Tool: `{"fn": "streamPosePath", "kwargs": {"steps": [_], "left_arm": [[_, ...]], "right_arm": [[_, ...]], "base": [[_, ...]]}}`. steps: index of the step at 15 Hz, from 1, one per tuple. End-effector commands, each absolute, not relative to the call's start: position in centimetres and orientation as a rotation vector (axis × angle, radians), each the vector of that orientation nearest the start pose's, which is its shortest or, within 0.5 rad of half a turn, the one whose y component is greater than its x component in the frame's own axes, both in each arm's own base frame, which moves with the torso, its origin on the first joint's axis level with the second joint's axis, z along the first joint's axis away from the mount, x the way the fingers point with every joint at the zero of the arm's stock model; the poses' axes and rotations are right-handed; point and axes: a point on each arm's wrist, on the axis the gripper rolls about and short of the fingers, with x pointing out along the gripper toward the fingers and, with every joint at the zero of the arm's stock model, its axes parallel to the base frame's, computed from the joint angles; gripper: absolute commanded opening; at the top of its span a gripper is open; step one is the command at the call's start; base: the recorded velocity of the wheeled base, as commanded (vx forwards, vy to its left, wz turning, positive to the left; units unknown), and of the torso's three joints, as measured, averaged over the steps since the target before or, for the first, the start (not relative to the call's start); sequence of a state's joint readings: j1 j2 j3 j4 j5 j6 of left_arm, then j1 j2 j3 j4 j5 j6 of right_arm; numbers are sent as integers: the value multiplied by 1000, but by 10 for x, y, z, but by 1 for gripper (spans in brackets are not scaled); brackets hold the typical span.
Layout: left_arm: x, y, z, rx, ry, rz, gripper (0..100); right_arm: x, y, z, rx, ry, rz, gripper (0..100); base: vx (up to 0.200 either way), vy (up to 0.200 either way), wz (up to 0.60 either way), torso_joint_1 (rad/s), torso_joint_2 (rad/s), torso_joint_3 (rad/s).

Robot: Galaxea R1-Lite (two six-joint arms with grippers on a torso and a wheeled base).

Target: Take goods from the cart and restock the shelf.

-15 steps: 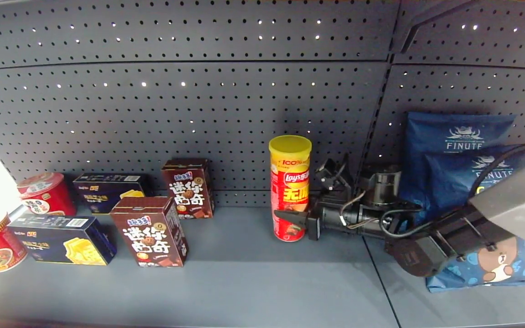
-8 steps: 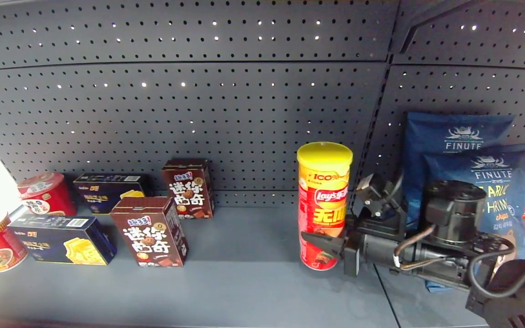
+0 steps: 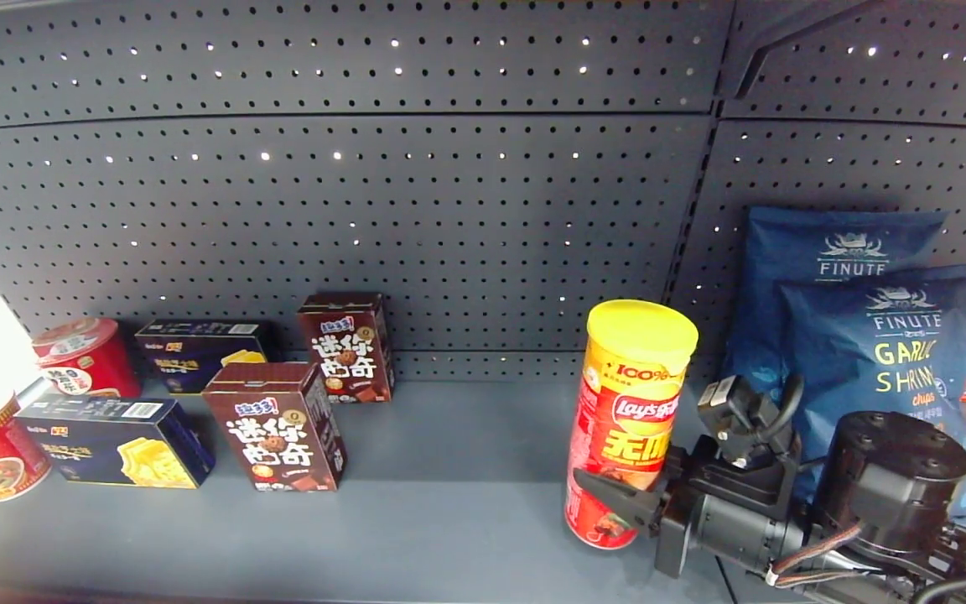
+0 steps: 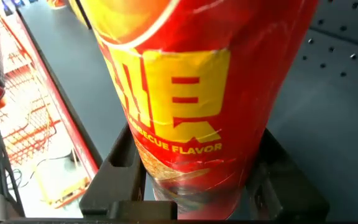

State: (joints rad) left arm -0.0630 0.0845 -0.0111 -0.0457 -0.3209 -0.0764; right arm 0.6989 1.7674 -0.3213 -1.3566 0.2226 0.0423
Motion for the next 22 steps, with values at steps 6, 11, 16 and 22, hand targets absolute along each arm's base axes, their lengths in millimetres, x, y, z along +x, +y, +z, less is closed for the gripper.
{"fn": "streamPosePath", "kwargs": {"steps": [6, 11, 16, 22], "left_arm": [[-18, -6, 85, -83, 44, -382, 0], [-18, -6, 85, -84, 45, -382, 0], [-18, -6, 85, -84, 45, -384, 0], [-18, -6, 85, -84, 46, -385, 0]], "right_arm": [[202, 179, 95, -9, 179, 925, 0], [203, 193, 83, -12, 173, 962, 0], [202, 196, 79, -15, 180, 970, 100], [186, 180, 96, -8, 145, 937, 100]], "base": [[0, 0, 0, 0, 0, 0], [0, 0, 0, 0, 0, 0], [0, 0, 0, 0, 0, 0], [0, 0, 0, 0, 0, 0]]}}
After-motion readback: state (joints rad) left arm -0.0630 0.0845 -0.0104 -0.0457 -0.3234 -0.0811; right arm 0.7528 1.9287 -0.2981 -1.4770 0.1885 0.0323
